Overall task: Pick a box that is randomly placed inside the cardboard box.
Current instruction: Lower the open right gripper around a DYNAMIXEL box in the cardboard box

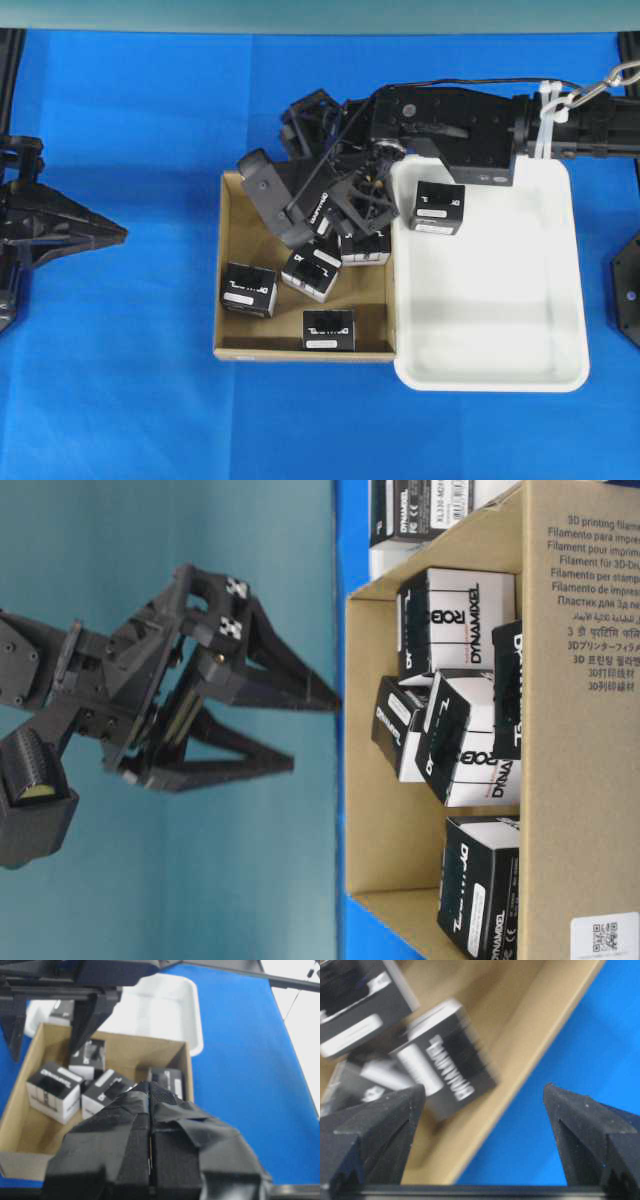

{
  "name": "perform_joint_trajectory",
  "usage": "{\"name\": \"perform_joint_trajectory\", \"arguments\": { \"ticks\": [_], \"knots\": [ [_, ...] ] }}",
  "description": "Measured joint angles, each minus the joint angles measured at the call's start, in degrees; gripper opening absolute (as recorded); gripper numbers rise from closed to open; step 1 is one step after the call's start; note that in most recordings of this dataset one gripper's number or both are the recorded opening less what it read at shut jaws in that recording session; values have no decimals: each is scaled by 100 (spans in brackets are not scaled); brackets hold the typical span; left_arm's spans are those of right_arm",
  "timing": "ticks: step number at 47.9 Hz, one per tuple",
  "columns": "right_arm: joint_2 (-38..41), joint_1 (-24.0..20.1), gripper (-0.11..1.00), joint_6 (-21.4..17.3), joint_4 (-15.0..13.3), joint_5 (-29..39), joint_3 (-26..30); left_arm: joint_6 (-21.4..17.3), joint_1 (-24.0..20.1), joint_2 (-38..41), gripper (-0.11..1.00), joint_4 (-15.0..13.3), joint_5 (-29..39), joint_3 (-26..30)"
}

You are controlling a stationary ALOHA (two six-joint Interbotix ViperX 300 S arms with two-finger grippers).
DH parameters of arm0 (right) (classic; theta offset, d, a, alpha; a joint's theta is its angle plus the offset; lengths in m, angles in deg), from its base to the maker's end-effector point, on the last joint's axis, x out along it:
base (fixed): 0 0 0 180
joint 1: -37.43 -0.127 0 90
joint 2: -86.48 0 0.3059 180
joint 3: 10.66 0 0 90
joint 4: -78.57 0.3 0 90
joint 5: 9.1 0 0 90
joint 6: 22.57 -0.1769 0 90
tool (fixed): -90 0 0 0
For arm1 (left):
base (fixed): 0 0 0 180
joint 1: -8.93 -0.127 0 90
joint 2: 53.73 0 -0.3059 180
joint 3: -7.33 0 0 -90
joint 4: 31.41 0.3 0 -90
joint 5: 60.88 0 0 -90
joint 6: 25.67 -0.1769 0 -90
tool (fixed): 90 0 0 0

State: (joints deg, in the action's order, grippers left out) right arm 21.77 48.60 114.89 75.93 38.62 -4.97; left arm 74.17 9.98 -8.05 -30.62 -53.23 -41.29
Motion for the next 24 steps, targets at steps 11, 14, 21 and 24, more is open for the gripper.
{"name": "perform_joint_trajectory", "arguments": {
  "ticks": [11, 14, 21, 24],
  "knots": [
    [202, -9, 97, 97, -9, -176, -9, 220, -9, 0, -6, 9, 0, 70],
    [290, -88, 97, 97, -9, -105, -9, 229, -9, 0, -6, 0, 0, 97],
    [413, -255, 97, 97, -9, 97, -18, 237, 9, 9, -6, 9, 0, 167],
    [413, -281, 97, 105, 0, 141, -18, 237, 26, 26, -6, 9, 0, 167]
  ]
}}
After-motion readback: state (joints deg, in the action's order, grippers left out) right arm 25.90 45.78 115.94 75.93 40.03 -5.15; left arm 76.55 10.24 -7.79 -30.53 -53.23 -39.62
